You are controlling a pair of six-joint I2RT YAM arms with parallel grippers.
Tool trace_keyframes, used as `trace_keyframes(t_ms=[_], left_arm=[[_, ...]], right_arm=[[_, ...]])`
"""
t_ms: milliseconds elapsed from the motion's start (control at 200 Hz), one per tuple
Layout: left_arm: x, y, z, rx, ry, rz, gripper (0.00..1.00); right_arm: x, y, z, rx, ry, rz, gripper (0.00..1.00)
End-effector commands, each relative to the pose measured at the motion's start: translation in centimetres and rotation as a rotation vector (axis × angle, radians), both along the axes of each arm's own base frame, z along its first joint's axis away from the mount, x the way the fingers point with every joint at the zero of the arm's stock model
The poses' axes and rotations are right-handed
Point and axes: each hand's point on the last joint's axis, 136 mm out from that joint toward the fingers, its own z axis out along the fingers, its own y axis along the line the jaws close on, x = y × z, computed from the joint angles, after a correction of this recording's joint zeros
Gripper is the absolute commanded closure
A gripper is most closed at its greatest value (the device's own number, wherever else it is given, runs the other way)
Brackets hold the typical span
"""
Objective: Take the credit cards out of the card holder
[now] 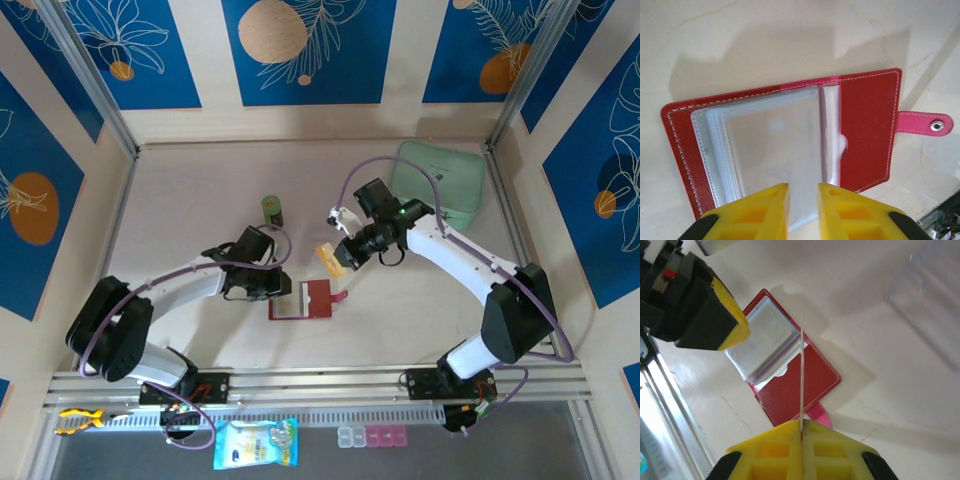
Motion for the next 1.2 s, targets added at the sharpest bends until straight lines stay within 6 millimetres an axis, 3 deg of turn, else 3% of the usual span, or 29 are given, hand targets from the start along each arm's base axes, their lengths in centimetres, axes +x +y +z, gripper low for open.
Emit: trace_keyframes(t_ms=[0,100,255,625,870,1195], left_arm=[[0.8,0.5,1.8,-0.007,-0.035,0.000,0.77],[1.3,1.1,2.2,-0.011,-0.050,0.017,0.77],[1.9,2.1,2.8,-0.010,-0.056,0.044,0.76],[3.3,3.2,3.4,-0.034,-0.066,0.097,0.74],[3.7,3.3,3.1,-0.051,-0.049,0.098,0.74],[3.5,3.7,3.1,-0.057,-0.044,0.108,0.74]], right_arm=[[0.6,-1.1,-0.7,-0.140,-0.136,0.270,1.00],[2.3,-1.4,-1.2,-0.255,-0.242,0.403,1.00],[5.6,-0.5,-0.1,-0.283,-0.266,0.480,1.00],[10.5,0.2,-2.4,-0.373,-0.227,0.582,1.00],[12.2,-0.6,-4.1,-0.403,-0.174,0.589,1.00],[11.7,-1.3,-7.0,-0.422,-0.111,0.616,1.00]])
